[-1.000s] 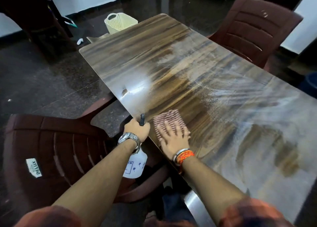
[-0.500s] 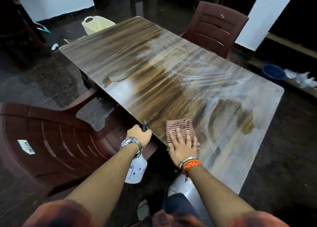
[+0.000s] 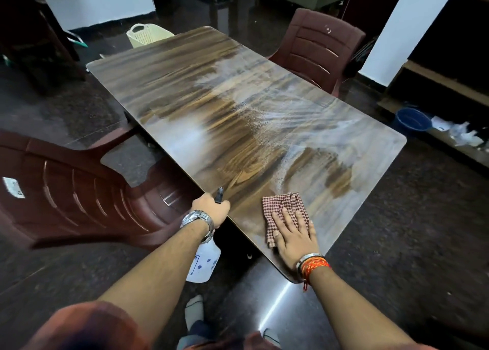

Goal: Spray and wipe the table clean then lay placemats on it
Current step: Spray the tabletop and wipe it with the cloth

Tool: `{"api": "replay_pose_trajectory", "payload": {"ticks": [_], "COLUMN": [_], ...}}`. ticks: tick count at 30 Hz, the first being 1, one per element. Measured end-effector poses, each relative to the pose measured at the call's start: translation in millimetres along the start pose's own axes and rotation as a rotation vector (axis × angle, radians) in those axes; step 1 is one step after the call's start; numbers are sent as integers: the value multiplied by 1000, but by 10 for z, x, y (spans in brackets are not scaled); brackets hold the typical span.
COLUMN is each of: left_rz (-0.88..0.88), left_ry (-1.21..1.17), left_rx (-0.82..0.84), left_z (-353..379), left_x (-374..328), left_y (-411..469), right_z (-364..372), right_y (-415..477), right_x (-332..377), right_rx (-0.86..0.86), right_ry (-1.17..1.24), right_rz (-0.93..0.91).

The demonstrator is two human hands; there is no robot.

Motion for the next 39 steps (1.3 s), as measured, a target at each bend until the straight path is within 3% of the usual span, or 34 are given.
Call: {"api": "replay_pose_trajectory", "payload": {"ticks": [7, 14, 20, 30, 39], "left_rz": [-20, -60, -138, -153, -101], "left_ry": [61, 187, 93, 62, 25], "left_rx": [214, 290, 213, 79, 21], "left_z": [712, 861, 593, 316, 289], "left_x": [37, 130, 274, 440, 124], "left_y": [-546, -794, -754, -569, -368], "right_z": [27, 106, 209, 186, 125], "right_y": [-210, -388, -481, 159, 61], "right_x": [-295, -312, 169, 793, 534], "right_rx": [-48, -47, -139, -36, -30], "right_ry": [31, 33, 82, 7, 69], "right_rz": [59, 37, -47, -145, -41]}}
Point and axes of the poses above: each hand's wrist, its own y-axis towards the middle knuckle, its own z-axis out of the palm, x = y × z, the point moved 6 cm from there along y, towards the middle knuckle, and after that the axes turned 7 degrees about -z, right-handed, at the moved point
